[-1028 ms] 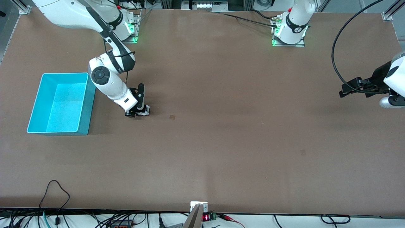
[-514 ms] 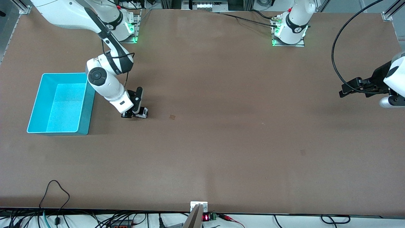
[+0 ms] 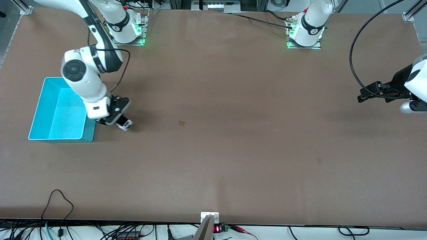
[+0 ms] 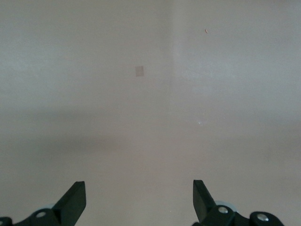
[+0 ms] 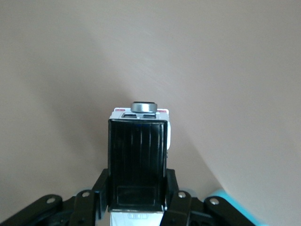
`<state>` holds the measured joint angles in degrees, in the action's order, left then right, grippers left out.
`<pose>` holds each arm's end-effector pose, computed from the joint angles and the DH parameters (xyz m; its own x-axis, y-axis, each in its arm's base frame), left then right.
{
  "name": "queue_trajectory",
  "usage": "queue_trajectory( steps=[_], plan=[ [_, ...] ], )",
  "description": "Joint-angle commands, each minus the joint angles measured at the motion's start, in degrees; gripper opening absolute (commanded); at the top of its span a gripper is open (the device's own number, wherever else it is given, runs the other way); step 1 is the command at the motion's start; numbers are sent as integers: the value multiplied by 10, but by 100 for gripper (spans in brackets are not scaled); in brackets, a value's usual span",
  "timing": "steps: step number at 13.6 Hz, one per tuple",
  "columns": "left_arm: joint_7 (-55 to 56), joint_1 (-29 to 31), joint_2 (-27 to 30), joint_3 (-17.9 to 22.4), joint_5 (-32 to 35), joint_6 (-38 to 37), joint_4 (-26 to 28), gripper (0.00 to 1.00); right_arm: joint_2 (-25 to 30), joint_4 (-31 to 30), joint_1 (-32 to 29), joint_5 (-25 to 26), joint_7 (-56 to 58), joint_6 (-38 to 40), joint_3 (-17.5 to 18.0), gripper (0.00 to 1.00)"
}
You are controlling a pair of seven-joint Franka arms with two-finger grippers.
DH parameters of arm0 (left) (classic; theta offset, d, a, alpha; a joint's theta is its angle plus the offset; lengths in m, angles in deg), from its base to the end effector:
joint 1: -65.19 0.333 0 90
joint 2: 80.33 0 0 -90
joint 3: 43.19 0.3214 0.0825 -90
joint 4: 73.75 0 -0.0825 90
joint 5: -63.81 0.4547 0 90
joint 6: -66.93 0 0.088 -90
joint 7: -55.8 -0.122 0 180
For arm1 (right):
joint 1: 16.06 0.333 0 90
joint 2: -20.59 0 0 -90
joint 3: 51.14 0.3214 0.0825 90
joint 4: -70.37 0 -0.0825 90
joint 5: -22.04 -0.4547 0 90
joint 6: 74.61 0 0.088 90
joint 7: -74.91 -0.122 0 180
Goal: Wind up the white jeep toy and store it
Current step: 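Lift the jeep and carry it over the turquoise bin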
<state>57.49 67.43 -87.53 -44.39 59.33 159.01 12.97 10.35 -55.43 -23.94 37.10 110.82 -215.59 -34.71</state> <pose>0.6655 0.0035 0.5684 0.9981 0.0504 -0.0346 0.0531 -0.9954 0.0796 0.6056 0.0901 0.2552 0.5693 0.8221 -0.0094 0.8127 -0.5610 0.1573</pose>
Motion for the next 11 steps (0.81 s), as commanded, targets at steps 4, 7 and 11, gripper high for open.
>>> queue_trajectory(
  steps=[4, 7, 11],
  plan=[
    [-4, -4, 8, 5, 13, 1, 4, 100, 60, -9, -6, -44, -52, 43, -102, 0],
    [-4, -8, 9, 6, 13, -1, 3, 100, 63, -9, -6, -51, -54, 49, -158, 0],
    [2, -20, 7, 12, 12, -2, 0, 100, 51, -10, -10, -53, -147, 76, -198, 0]
  ],
)
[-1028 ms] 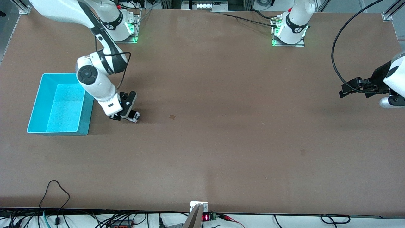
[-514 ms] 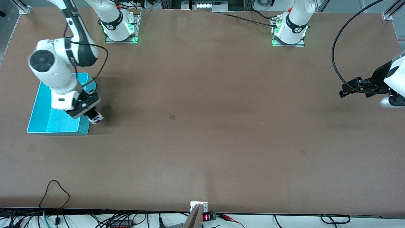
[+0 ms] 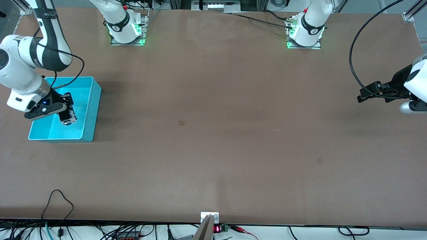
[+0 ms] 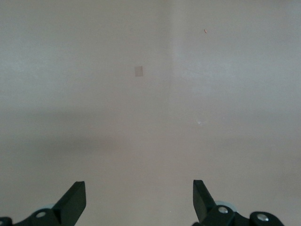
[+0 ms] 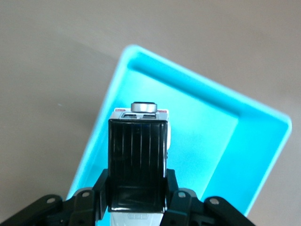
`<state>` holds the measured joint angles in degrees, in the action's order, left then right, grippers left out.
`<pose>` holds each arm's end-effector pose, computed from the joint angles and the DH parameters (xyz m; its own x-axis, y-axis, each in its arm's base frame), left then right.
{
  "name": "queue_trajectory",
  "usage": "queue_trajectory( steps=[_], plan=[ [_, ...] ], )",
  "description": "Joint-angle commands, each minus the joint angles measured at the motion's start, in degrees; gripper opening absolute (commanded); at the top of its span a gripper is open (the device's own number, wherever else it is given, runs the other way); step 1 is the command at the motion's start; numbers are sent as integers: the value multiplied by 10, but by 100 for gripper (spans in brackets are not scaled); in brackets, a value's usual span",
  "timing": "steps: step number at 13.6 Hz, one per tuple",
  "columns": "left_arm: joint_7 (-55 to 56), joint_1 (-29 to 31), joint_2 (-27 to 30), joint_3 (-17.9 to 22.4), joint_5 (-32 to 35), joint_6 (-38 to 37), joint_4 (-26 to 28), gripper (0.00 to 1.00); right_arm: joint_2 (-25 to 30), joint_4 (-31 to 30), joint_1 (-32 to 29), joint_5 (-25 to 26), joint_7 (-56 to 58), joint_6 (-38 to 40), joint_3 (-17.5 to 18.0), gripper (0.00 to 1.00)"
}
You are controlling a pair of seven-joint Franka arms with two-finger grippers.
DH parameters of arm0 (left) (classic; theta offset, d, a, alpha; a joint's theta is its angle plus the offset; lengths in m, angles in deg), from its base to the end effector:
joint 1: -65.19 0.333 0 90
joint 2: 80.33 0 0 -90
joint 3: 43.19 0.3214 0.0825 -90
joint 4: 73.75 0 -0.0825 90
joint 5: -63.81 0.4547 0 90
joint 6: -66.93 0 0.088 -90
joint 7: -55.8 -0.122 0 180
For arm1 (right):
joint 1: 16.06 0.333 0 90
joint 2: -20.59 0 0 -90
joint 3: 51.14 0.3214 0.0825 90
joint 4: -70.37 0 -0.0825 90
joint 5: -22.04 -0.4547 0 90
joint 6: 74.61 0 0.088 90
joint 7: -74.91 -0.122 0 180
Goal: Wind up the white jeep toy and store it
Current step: 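Lift the jeep and carry it over the turquoise bin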
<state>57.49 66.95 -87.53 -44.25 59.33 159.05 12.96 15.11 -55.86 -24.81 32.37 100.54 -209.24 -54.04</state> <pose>0.6656 -0.0005 0.5685 0.9984 0.0446 -0.0337 0.0471 -0.9957 0.0793 0.5882 -0.1259 0.2871 0.9334 0.3581 -0.0221 0.3575 -0.9229 0.1431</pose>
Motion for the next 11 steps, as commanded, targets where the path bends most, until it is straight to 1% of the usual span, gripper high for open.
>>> queue_trajectory(
  steps=[1, 5, 11],
  plan=[
    [2, -15, 7, 12, 12, -3, 0, 100, -4, -6, -4, -6, -72, 12, -4, 0],
    [-2, -10, 9, 12, 13, -2, 1, 100, -34, -7, -7, -6, -159, 11, -5, 0],
    [3, -8, 11, 8, 13, -7, 6, 100, -73, -6, -22, -6, -167, -10, -5, 0]
  ],
)
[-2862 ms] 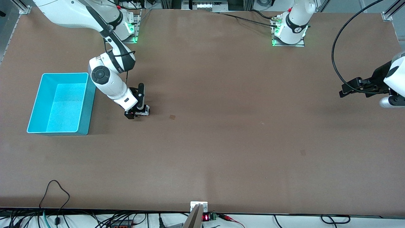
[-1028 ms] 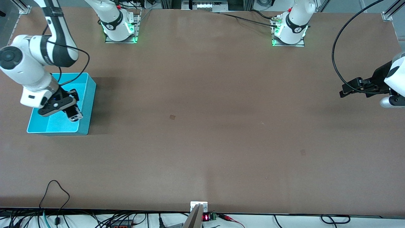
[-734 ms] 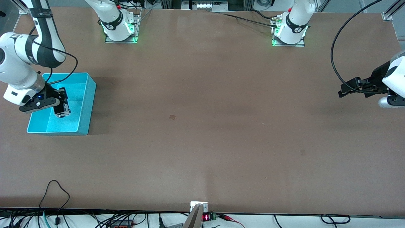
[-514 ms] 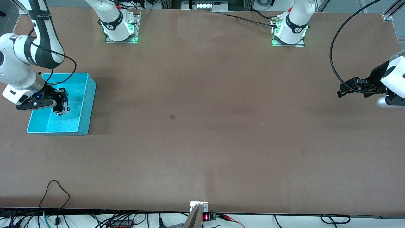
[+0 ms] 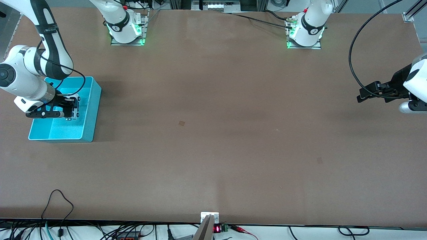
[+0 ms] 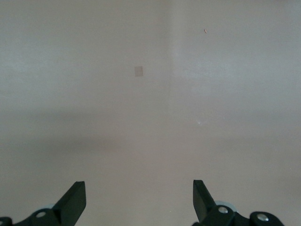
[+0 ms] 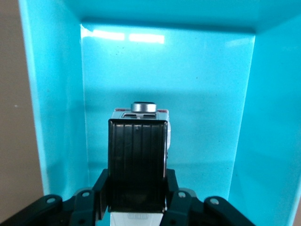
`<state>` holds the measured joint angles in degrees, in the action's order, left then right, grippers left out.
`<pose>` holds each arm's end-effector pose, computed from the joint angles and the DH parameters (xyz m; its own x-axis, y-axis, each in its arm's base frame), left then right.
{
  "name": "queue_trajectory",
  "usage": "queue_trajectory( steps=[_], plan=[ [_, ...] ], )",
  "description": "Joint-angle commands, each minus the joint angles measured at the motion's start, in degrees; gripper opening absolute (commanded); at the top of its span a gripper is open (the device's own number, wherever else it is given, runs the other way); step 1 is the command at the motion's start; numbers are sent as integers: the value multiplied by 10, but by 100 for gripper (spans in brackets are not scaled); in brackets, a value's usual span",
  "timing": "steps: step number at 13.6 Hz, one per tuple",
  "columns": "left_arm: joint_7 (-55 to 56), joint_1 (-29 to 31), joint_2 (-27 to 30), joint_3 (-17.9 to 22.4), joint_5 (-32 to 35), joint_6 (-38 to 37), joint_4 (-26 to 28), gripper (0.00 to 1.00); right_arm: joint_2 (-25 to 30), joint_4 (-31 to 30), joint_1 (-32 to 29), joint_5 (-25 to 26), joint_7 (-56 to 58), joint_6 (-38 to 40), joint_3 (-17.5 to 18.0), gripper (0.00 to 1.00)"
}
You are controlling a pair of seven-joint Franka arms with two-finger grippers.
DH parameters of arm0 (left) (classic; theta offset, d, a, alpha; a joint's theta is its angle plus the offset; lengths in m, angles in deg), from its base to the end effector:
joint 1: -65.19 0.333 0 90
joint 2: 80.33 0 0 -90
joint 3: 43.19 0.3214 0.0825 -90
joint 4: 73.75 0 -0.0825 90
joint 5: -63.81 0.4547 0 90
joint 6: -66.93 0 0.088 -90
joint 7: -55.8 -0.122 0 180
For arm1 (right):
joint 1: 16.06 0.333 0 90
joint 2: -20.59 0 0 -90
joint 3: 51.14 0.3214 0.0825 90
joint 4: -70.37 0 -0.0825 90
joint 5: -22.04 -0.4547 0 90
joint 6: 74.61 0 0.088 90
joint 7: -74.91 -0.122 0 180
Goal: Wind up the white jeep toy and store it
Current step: 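Lower the jeep into the bin and open the right gripper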
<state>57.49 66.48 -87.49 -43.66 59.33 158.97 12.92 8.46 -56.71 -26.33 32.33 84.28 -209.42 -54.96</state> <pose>0.6653 0.0005 0.5692 0.9984 0.0465 -0.0337 0.0490 -0.9957 0.0780 0.5675 -0.1478 0.2117 0.9934 0.0438 -0.1055 0.0560 -0.9918 0.1149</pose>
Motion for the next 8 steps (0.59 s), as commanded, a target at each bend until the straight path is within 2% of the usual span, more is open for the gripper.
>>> queue_trajectory(
  steps=[1, 8],
  plan=[
    [2, -3, 12, 2, 13, -5, 6, 100, -11, 2, -9, -5, -4, -13, 4, 0],
    [-4, -3, 12, 1, 13, -3, 5, 100, -49, 3, -20, -4, -4, -42, 4, 3]
  ],
)
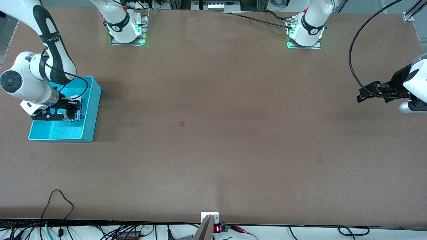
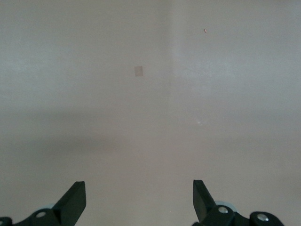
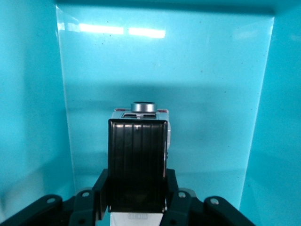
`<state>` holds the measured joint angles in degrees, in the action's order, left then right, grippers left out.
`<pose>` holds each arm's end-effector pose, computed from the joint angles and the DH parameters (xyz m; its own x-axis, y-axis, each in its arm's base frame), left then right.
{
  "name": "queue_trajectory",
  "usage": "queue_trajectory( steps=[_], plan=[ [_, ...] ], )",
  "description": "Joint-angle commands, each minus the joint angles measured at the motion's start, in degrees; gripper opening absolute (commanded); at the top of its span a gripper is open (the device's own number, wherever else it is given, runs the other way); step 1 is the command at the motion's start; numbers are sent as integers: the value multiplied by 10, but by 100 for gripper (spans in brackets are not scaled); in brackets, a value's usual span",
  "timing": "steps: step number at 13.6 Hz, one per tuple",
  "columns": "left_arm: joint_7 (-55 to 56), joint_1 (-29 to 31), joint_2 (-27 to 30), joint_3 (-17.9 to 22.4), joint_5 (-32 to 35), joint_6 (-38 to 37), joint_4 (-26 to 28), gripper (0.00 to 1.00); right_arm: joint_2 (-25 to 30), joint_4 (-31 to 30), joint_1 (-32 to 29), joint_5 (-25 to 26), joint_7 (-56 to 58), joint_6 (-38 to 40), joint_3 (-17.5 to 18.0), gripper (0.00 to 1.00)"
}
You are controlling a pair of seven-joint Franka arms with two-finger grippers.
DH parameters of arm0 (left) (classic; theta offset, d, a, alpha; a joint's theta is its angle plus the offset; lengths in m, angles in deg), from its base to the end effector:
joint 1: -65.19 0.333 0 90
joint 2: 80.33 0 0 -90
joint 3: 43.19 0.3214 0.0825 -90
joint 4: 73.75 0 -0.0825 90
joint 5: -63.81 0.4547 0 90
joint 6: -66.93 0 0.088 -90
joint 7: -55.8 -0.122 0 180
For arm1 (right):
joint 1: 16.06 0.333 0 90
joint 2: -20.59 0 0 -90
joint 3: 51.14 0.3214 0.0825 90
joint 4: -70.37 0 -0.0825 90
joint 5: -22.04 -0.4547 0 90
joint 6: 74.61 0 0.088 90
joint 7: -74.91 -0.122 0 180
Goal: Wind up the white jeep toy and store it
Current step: 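Lower the jeep into the bin and open the right gripper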
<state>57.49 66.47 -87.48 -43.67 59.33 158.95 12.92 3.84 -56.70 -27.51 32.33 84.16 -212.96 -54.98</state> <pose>0.6653 0.0003 0.5693 0.9984 0.0461 -0.0338 0.0487 -0.9958 0.0780 0.5612 -0.1578 0.1694 0.9920 0.0297 -0.1230 0.0429 -0.9934 0.1061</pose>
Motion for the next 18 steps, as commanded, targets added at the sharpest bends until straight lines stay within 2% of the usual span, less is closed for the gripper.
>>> queue_trajectory(
  steps=[1, 4, 5, 6, 7, 13, 15, 18],
  plan=[
    [-4, -2, 12, 1, 13, -4, 5, 100, -7, 1, -9, -4, -3, -11, 4, 5],
    [-4, -2, 12, 2, 13, -4, 4, 100, -11, 2, -9, -5, -4, -11, 4, 17],
    [-4, -3, 12, 1, 13, -4, 3, 100, -14, 2, -9, -5, -3, -11, 4, 27],
    [-4, -2, 12, 1, 13, -3, 3, 100, -14, 2, -10, -5, -3, -12, 4, 48],
    [-4, -2, 12, 1, 13, -3, 3, 100, -14, 1, -16, -4, 0, -12, 4, 58],
    [-5, -3, 11, 0, 17, 2, 3, 100, -3, 2, -17, -4, 4, -9, 5, 100],
    [-4, -10, 11, -13, 57, 15, 4, 100, 21, 2, -14, -4, 7, -4, 5, 100],
    [-5, -3, 8, -22, 52, 35, 9, 100, 65, 2, -11, -4, 2, 44, 9, 100]
  ],
)
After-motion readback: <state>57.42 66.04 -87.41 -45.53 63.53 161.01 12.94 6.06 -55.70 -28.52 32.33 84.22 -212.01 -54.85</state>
